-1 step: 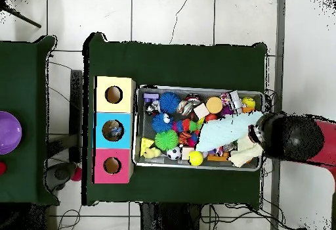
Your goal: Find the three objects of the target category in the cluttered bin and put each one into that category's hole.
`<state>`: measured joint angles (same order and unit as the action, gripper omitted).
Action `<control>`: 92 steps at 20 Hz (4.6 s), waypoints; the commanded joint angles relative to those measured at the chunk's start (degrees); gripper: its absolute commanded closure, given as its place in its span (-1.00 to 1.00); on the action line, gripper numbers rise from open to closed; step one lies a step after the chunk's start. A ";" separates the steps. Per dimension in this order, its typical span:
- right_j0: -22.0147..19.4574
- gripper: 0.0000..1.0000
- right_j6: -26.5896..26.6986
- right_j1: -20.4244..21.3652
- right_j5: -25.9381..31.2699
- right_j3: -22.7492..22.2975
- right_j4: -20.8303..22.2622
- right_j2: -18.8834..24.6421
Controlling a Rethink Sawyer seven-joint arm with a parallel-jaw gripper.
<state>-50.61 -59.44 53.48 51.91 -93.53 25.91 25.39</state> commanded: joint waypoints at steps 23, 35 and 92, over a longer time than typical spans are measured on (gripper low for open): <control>-10.14 1.00 -7.27 -13.22 -23.16 -32.17 -31.34 18.68; -13.61 1.00 -12.75 -19.09 -28.33 -37.26 -36.90 28.83; -5.96 1.00 -8.23 -17.19 -38.96 -27.65 -16.69 18.99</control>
<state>-57.71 -63.64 34.66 14.14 -131.44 5.59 51.31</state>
